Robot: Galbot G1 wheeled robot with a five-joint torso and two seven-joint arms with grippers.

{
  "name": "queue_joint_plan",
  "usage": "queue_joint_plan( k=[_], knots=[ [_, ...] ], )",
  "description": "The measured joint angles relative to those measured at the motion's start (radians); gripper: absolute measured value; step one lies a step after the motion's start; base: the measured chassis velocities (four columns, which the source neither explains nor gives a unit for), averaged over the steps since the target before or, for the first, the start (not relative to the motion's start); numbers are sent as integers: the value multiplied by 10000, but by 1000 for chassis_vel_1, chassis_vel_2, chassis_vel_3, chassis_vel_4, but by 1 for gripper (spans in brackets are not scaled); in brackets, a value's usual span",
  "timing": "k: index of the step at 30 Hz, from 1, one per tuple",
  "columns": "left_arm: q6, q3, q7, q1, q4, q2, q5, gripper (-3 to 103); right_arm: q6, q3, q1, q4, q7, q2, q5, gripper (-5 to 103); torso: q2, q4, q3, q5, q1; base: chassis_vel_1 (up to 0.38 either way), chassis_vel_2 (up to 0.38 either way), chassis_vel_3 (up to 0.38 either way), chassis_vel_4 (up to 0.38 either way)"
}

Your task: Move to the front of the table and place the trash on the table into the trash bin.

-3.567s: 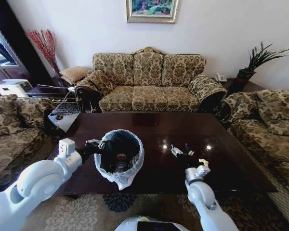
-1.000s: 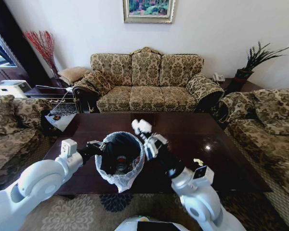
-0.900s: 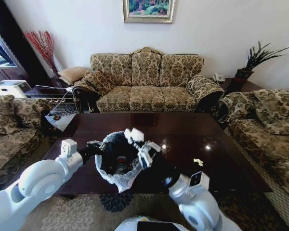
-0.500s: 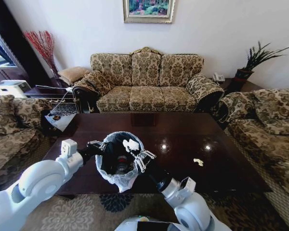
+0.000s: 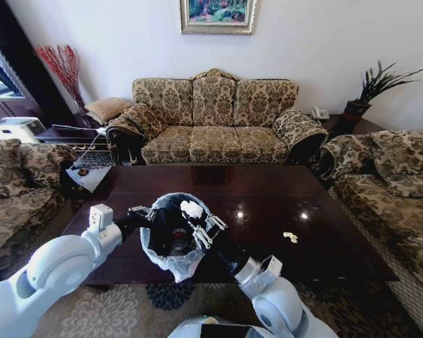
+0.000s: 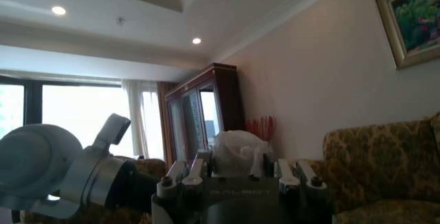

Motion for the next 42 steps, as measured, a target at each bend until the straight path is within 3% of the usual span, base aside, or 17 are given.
queue_joint_plan(
  k=[7, 13, 14, 23, 26, 30, 33, 42],
  knots=[
    [15, -3, 7, 5, -47, 3, -33, 3, 151, -76, -9, -205, -62, 157, -174, 71, 0, 0, 0, 0, 0, 0, 0, 0, 0],
    [19, -12, 8, 12, -68, 23, -55, 3, 180, -78, -8, -234, -65, 171, -197, 88, 0, 0, 0, 0, 0, 0, 0, 0, 0],
    [21, -14, 8, 20, -72, 9, -57, 3, 200, -74, -8, -239, -65, 181, -199, 97, 0, 0, 0, 0, 0, 0, 0, 0, 0],
    [39, -49, 8, 44, -29, -30, -55, 3, 520, 681, -277, 124, 287, 321, -153, 100, 0, 1, 0, 0, 0, 0, 0, 0, 0],
    [39, -123, -8, -44, 97, -69, -56, 3, 384, 2085, -719, 647, 1645, 408, 316, 100, 0, 0, 0, 0, 0, 0, 0, 0, 0],
    [16, -159, -18, -122, 135, -199, -63, 3, 593, 3238, -1017, 414, 2541, 506, 1057, 100, 0, -1, -1, -1, 0, 0, 0, 0, 0],
    [1, -147, -18, -132, 119, -406, -16, 3, 544, 4930, -1752, -674, 3330, 722, 1975, 100, 0, 0, 0, 3, 1, 0, 0, 0, 0],
    [-8, -131, -12, -61, 21, -503, 62, 3, 610, 5359, -2503, -2544, 4387, 903, 2757, 100, 0, 0, 0, 0, -1, 0, 0, 0, 0]
  ],
)
